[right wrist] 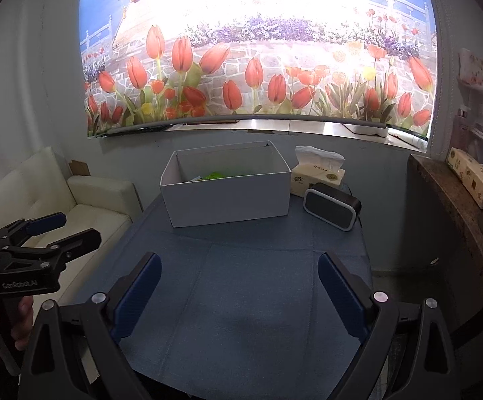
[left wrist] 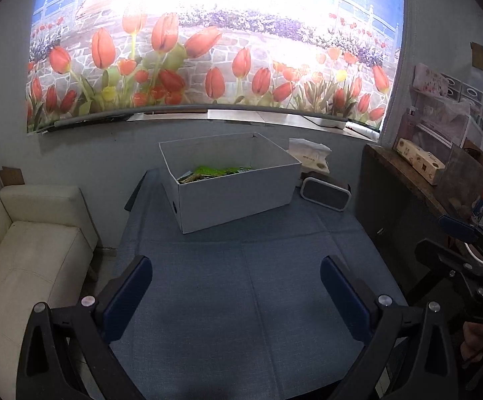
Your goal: Organize snacks
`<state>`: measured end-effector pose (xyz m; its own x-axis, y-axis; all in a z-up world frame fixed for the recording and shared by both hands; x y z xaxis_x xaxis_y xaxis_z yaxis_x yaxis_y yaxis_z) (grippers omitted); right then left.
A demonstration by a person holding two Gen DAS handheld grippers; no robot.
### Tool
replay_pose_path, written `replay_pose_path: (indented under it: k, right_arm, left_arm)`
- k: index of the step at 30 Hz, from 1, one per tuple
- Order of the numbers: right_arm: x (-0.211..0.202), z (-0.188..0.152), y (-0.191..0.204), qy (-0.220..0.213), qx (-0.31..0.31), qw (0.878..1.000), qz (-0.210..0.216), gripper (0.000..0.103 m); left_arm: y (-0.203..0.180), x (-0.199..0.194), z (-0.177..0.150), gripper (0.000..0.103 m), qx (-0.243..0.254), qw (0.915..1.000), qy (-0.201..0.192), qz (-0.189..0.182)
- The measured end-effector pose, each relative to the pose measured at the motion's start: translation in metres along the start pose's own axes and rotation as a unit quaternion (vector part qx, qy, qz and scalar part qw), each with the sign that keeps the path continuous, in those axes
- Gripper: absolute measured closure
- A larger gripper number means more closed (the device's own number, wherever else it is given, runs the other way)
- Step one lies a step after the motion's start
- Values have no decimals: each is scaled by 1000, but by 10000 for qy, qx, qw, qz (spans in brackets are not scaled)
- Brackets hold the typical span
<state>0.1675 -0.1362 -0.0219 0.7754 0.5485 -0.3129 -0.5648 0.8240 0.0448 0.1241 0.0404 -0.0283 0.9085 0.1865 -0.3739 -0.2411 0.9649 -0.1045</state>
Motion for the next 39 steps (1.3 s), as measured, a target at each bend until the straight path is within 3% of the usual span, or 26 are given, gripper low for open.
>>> replay_pose_path:
  k: [10,39]
  right_arm:
    - [-11,-2,-12,40,58,9995,-295,5]
    - [-10,0,-8,127,-6,9996,-237,5]
  left_arm:
    - [-12,-14,5,0,122,9995,16,-292]
    - [-13,-18,3,0,133,9994,59,-310]
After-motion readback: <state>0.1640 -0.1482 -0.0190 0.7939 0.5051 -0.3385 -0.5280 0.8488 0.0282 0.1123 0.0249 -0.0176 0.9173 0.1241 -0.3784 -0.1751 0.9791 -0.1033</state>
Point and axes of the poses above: each gripper's, at about its wrist camera, not at the fingertips, and x roughly the way its jaws point, y to its left, z to its top, the point moved 6 cm from there along x, roughly the way its jaws point, and after that the axes turned 15 degrees about -y, right-handed, at the moved point
